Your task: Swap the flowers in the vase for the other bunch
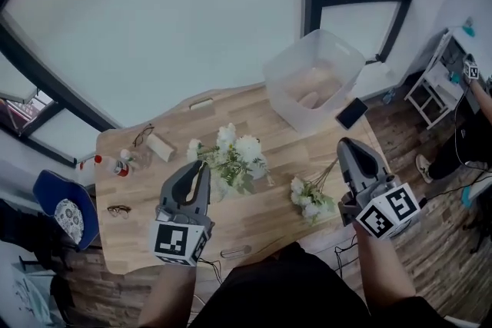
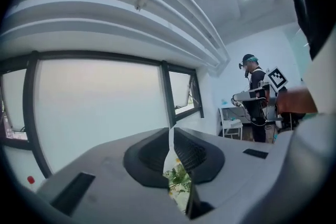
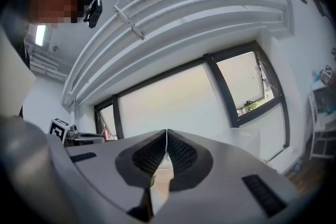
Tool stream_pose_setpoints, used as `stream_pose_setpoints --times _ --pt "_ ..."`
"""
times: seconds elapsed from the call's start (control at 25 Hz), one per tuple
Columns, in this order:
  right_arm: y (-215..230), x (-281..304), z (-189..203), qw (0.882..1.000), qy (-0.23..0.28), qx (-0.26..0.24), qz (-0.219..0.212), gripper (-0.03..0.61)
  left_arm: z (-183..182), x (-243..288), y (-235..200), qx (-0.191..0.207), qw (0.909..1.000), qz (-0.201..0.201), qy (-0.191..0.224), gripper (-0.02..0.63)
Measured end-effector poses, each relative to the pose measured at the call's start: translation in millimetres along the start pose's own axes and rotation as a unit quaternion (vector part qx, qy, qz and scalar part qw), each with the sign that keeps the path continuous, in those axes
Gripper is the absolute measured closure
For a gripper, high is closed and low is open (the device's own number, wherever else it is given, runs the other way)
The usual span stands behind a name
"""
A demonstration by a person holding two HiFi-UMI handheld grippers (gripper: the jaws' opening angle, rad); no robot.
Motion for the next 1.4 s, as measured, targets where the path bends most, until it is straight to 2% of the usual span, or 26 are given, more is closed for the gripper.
stream_pose_setpoints --times 0.04,0.12,0.44,1.08,1.4 --pt "-2 0 2 1.000 -0.005 -0.010 -0.001 0.549 4 -5 -4 -0.007 1.0000 -0.007 -0.002 0.592" --pt "-4 0 6 1.000 -0.012 -0.016 -0.001 0.549 13 -12 -10 -0.015 0.9997 -0.019 -0.010 0.598" --pt "-10 5 6 1.000 -0.008 -0.012 0.007 0.549 26 -27 -24 -0.002 0.9986 -0.047 -0.026 0.600" --pt "-34 -2 14 0.998 -0.020 -0.032 0.049 0.548 53 -31 -29 -0.003 0.9998 -0.013 -0.016 0.600" --pt "-47 3 25 0.996 -0.051 -0.062 0.045 0.551 57 -32 -30 0.006 0.9999 -0.006 -0.015 0.600"
Point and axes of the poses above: the fingertips, and each gripper's own axes: x forward along the fingers, y to its right, z out of its underside, the point moved 3 cm from there along -x, backward along the fingers, and after that the axes turned 10 degrees about x, right-handed, at the moved point
